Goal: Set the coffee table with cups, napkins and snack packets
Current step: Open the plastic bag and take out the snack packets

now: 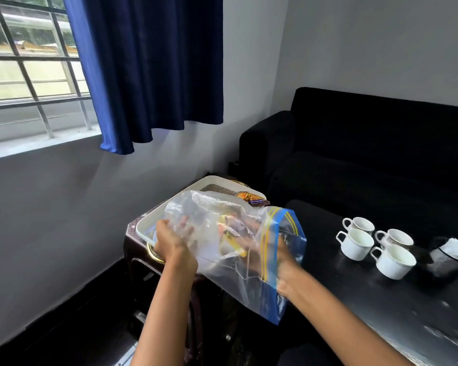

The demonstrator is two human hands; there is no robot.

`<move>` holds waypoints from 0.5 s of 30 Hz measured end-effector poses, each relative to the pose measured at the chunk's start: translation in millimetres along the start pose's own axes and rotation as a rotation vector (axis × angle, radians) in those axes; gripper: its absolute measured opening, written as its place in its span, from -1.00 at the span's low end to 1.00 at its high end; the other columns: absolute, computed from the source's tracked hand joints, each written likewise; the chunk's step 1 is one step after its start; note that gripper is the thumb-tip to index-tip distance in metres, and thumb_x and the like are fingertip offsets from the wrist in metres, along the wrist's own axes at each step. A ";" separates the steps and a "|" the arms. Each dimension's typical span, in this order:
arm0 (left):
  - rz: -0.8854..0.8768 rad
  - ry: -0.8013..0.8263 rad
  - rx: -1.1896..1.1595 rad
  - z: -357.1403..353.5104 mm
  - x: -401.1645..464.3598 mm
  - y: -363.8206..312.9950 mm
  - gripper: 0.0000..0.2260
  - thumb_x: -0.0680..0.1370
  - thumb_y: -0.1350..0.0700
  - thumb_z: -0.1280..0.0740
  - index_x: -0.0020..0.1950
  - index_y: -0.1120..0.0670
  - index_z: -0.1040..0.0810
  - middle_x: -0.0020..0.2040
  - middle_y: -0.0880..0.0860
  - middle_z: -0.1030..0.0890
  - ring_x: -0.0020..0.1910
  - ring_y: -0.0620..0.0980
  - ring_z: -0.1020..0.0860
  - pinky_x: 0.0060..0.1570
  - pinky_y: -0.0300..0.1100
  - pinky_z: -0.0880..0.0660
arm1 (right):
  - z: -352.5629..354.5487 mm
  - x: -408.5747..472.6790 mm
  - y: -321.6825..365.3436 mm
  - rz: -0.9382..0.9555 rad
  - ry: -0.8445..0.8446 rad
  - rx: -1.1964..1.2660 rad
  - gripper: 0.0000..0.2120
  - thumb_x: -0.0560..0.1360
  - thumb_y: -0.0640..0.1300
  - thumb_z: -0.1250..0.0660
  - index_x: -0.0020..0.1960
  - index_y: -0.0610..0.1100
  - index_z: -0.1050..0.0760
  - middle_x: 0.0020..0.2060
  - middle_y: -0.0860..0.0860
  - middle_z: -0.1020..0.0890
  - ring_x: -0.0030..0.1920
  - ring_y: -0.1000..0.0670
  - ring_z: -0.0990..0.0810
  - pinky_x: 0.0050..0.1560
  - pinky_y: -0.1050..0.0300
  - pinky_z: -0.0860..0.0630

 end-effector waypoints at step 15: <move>-0.058 0.048 -0.213 17.7 10.9 -24.3 -0.75 0.65 0.05 -0.05 -0.22 -0.02 -0.33 -0.70 -0.13 -0.45 -0.29 -0.02 -0.42 -0.30 -0.11 -0.42 | 79.5 -39.9 48.6 0.339 -0.114 -0.376 -0.36 0.18 -0.28 -0.49 0.24 -0.02 -0.51 0.07 0.03 -0.67 0.07 0.06 -0.65 -0.07 0.21 -0.62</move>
Point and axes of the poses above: each hand's wrist, its own x-axis towards the middle knuckle, its own z-axis out of the back of the hand, y = z × x, the point moved 2 cm from there along x, towards the middle knuckle
